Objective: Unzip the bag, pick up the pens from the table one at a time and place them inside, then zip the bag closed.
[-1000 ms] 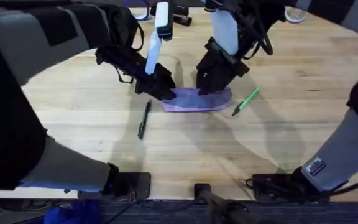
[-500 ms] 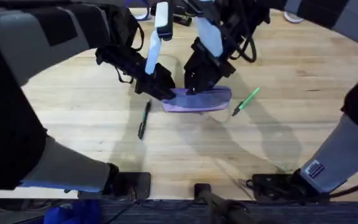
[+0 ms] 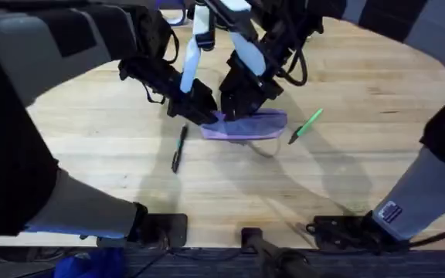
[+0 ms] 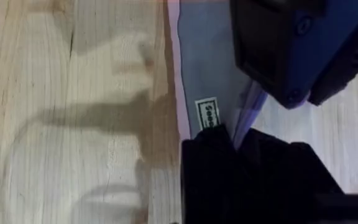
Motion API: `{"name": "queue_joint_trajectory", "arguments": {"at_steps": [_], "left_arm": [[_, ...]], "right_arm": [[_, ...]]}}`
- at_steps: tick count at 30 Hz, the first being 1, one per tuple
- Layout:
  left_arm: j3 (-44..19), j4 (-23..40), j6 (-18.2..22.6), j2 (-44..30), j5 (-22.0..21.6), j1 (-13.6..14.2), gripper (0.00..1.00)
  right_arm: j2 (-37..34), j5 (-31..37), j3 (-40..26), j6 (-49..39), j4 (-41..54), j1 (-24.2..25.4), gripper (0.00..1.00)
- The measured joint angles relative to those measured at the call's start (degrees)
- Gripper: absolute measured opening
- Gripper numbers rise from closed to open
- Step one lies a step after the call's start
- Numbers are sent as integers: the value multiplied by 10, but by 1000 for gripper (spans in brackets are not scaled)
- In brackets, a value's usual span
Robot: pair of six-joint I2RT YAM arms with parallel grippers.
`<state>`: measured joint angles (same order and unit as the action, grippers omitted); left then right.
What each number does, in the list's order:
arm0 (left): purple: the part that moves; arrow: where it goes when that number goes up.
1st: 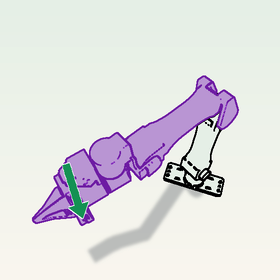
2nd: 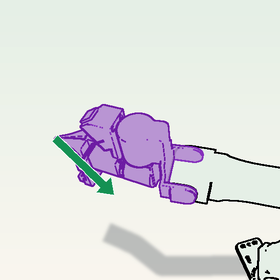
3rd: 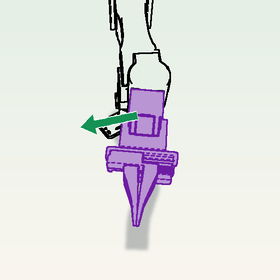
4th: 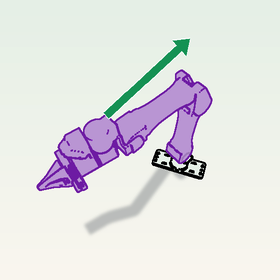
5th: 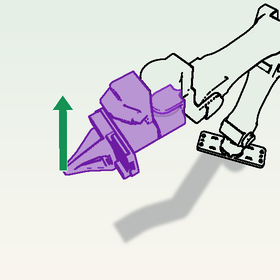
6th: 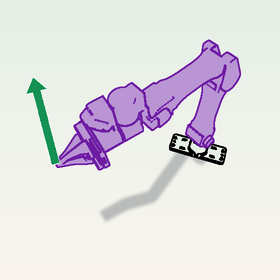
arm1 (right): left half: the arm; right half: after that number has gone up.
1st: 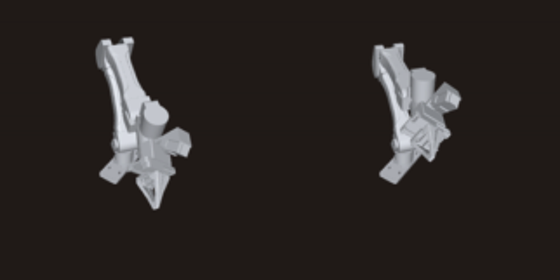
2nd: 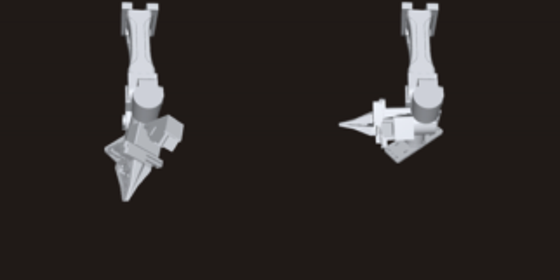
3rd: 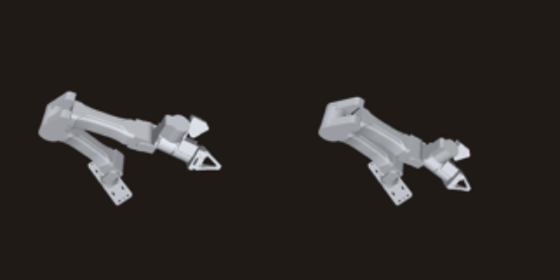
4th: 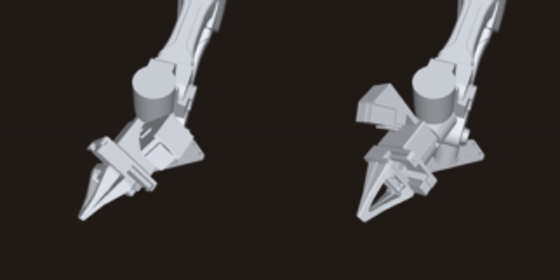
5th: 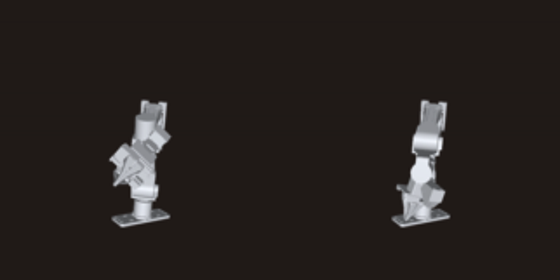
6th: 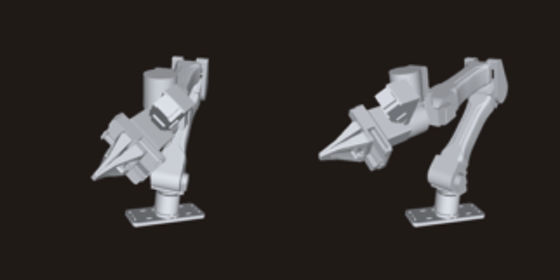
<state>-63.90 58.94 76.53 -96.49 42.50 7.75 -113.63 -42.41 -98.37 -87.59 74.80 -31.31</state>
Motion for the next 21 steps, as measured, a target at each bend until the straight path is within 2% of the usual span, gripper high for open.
{"name": "queue_joint_trajectory", "arguments": {"at_steps": [14,21], "left_arm": [[0,-1,0,0,-1,0,42],[0,-4,0,0,1,0,42]], "right_arm": [[0,14,-24,9,2,-5,31],[0,21,-33,10,25,-13,260]]}}
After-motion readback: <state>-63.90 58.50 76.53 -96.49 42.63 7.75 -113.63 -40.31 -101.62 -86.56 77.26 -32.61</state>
